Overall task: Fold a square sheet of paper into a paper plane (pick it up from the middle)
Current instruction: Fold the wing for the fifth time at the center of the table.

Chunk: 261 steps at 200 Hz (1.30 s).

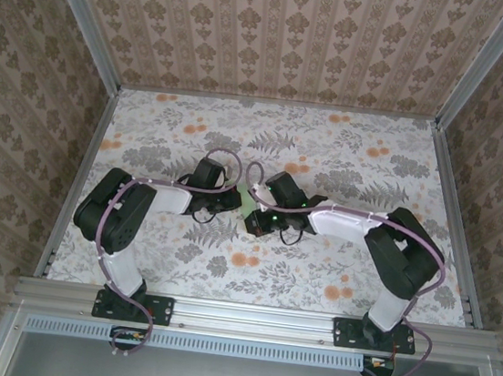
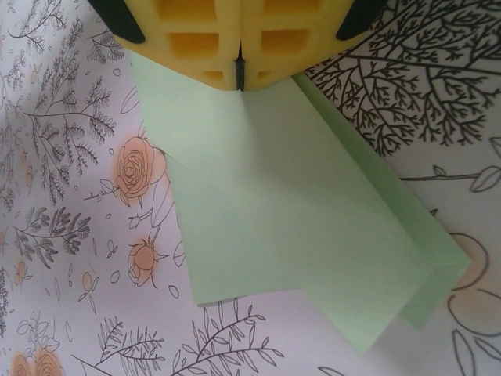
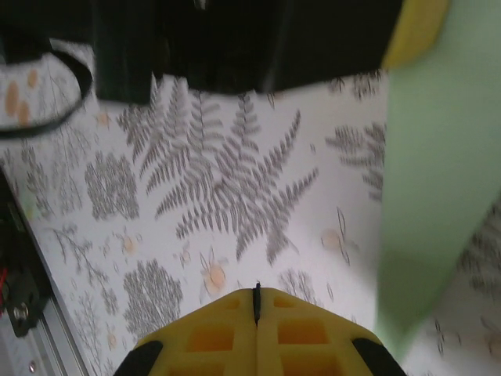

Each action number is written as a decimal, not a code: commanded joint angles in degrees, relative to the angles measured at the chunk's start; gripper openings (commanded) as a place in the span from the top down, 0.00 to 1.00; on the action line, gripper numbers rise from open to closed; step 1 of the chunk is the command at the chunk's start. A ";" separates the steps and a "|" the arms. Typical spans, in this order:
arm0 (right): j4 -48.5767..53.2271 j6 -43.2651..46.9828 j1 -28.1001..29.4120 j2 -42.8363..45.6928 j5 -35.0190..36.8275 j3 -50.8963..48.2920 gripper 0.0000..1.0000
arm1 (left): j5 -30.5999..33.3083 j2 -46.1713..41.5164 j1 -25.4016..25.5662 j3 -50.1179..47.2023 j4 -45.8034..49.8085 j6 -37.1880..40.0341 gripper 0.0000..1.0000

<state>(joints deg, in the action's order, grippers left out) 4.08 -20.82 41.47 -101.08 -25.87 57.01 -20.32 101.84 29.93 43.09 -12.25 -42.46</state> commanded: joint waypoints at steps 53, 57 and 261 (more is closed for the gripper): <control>-6.08 -2.98 -2.55 -7.99 -1.54 0.03 0.96 | 9.58 7.56 0.39 -4.59 13.48 1.50 1.00; -6.17 -3.06 -2.63 -8.15 -1.70 -0.36 0.96 | 9.65 7.58 0.39 -4.59 13.49 1.51 1.00; 1.01 -6.28 -11.60 13.44 6.28 -8.90 0.59 | 4.12 -9.12 2.40 9.87 28.80 4.16 0.79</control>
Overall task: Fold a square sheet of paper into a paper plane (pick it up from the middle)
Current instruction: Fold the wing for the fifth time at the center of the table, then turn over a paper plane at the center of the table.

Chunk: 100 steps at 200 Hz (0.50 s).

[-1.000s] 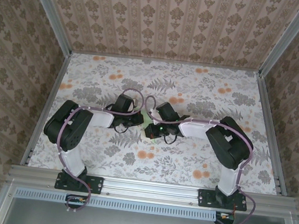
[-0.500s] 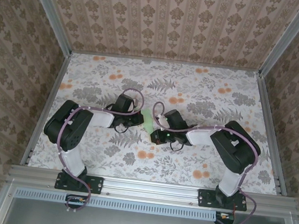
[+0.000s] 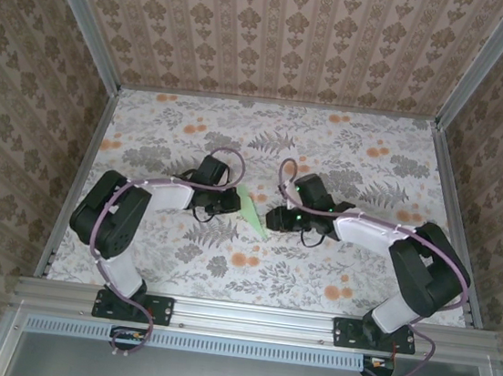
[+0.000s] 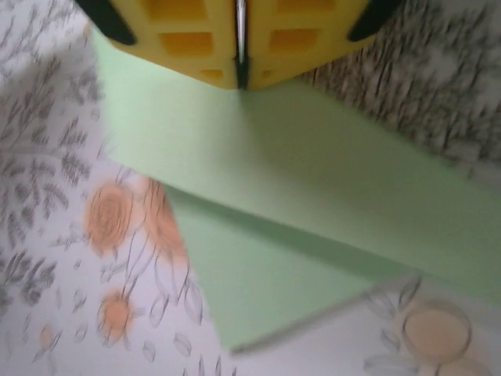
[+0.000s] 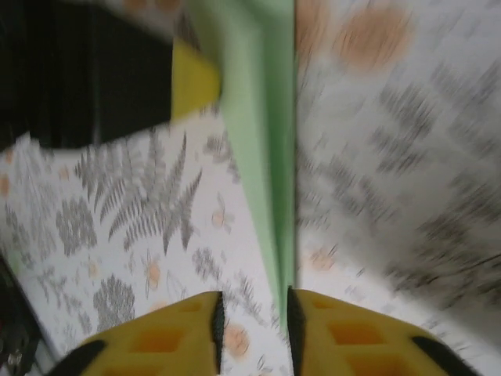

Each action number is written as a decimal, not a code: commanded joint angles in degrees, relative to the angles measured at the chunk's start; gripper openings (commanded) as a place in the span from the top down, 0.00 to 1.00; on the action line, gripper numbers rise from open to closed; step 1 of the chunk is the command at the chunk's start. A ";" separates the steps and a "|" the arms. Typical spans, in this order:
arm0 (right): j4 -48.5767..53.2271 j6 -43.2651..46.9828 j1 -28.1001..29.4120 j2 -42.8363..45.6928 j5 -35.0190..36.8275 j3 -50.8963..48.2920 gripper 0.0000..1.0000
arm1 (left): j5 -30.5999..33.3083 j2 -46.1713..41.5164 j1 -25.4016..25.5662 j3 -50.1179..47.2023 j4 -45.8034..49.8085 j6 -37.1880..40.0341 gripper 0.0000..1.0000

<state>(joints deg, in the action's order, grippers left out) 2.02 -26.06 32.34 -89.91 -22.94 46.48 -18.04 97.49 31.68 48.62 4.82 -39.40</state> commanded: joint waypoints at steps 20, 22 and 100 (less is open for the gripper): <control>2.06 -0.94 -4.44 3.02 3.25 -0.04 0.44 | 4.49 -6.84 1.53 7.22 17.24 0.57 0.65; 1.88 -1.01 -4.62 3.15 3.25 -0.37 0.43 | 4.90 -6.96 1.67 7.50 17.83 0.51 0.63; -0.72 -2.93 -7.81 6.50 7.66 -5.77 0.23 | 20.66 1.19 10.38 21.88 34.92 -6.36 0.26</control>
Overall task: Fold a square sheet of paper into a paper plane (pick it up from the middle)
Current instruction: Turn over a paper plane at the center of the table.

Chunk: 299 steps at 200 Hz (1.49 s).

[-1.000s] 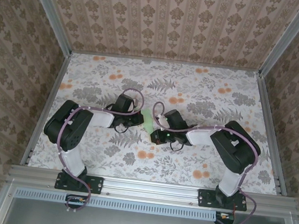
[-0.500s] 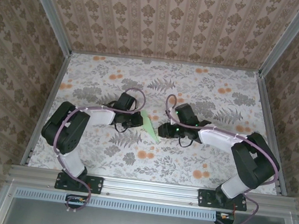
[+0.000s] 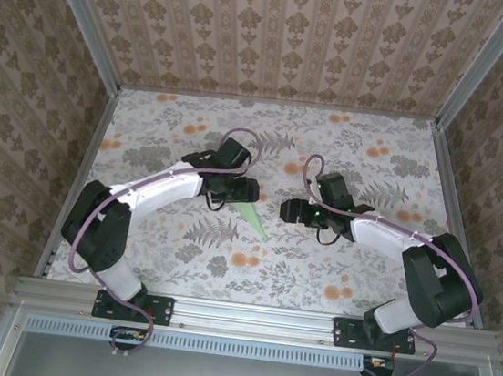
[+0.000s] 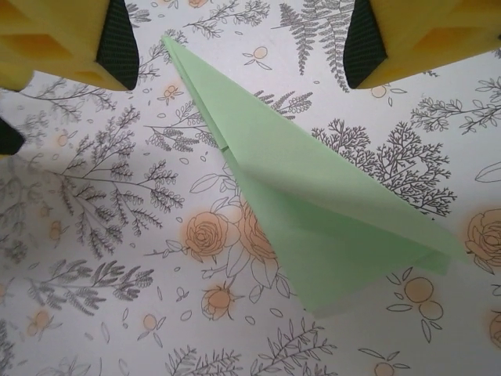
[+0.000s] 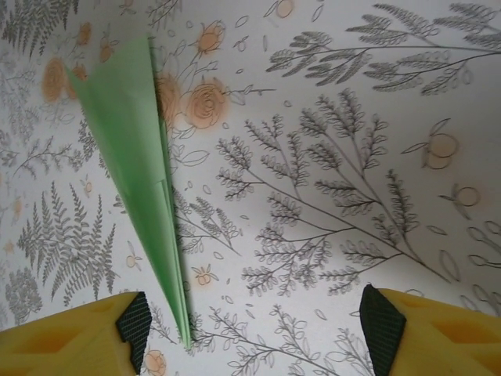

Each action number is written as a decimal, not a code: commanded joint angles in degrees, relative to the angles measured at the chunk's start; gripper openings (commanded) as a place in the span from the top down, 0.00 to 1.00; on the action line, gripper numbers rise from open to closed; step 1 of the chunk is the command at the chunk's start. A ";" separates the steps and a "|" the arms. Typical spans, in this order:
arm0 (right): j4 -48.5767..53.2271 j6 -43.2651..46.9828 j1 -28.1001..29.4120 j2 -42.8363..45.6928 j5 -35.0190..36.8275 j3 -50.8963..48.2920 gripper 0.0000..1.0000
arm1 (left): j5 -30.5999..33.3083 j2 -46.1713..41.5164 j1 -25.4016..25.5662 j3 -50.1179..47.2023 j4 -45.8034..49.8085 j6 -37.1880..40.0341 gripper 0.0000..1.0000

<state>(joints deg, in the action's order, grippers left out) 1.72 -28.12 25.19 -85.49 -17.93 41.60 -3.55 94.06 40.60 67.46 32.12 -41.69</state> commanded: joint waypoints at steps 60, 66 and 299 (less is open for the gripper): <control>1.05 -0.89 -0.82 2.79 2.82 -0.65 0.21 | 6.47 13.13 1.76 6.96 6.27 -8.35 0.31; 1.25 -0.82 -0.80 2.70 2.82 -0.57 0.21 | 6.45 13.33 1.76 7.07 6.21 -8.63 0.31; 2.93 -0.89 -0.75 -0.38 1.60 1.27 0.22 | 8.63 9.77 2.63 2.79 4.55 -13.97 0.46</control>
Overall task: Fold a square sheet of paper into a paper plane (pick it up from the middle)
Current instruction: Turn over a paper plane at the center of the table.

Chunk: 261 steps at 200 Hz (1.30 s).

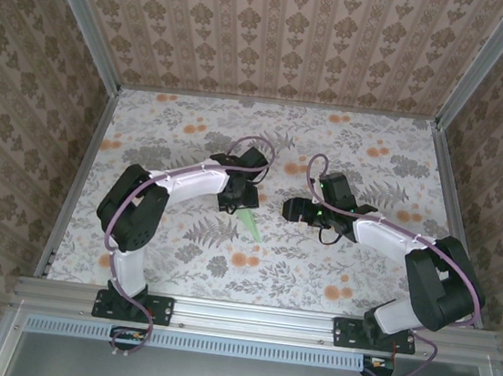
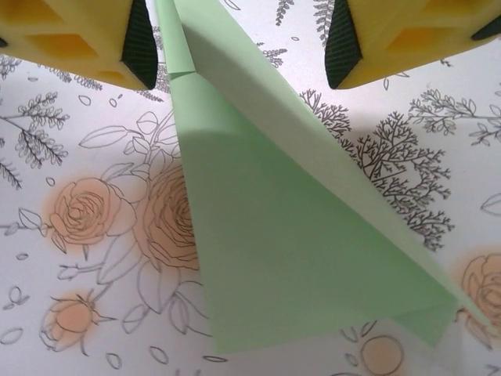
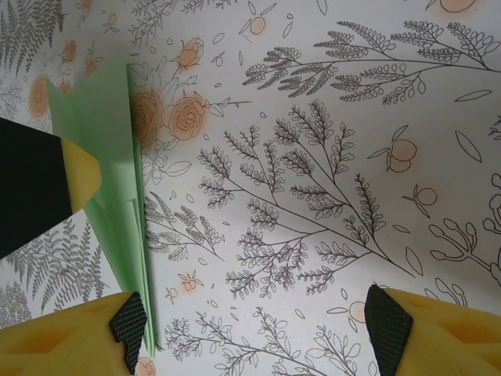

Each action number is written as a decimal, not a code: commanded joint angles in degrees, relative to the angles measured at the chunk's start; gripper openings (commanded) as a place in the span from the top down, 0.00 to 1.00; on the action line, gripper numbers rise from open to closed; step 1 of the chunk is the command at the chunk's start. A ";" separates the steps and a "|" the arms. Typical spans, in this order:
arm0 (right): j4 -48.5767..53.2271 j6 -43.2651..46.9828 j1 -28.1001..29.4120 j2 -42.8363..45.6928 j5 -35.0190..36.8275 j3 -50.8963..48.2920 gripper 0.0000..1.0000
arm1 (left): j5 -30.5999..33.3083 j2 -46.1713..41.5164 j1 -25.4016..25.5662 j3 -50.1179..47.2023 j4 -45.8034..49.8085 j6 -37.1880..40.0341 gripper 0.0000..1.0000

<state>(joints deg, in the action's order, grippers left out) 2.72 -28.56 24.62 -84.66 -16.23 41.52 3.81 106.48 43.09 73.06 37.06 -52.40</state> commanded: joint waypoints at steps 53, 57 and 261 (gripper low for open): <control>2.28 -0.60 -0.18 -2.52 -0.94 1.99 0.23 | 3.83 -7.52 0.13 -8.41 -2.31 -9.16 0.59; 2.29 -0.63 -0.14 -2.54 -0.93 1.99 0.23 | 4.05 -7.81 0.11 -8.73 -2.61 -9.61 0.60; 0.63 -4.22 -1.61 7.62 -1.24 0.76 0.23 | -24.56 -12.52 -4.93 -16.01 -37.87 5.89 1.00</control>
<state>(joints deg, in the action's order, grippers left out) 4.47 -30.20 23.11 -78.39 -16.71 42.15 -13.10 95.48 38.89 58.74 7.18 -48.71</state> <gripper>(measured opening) 0.770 0.048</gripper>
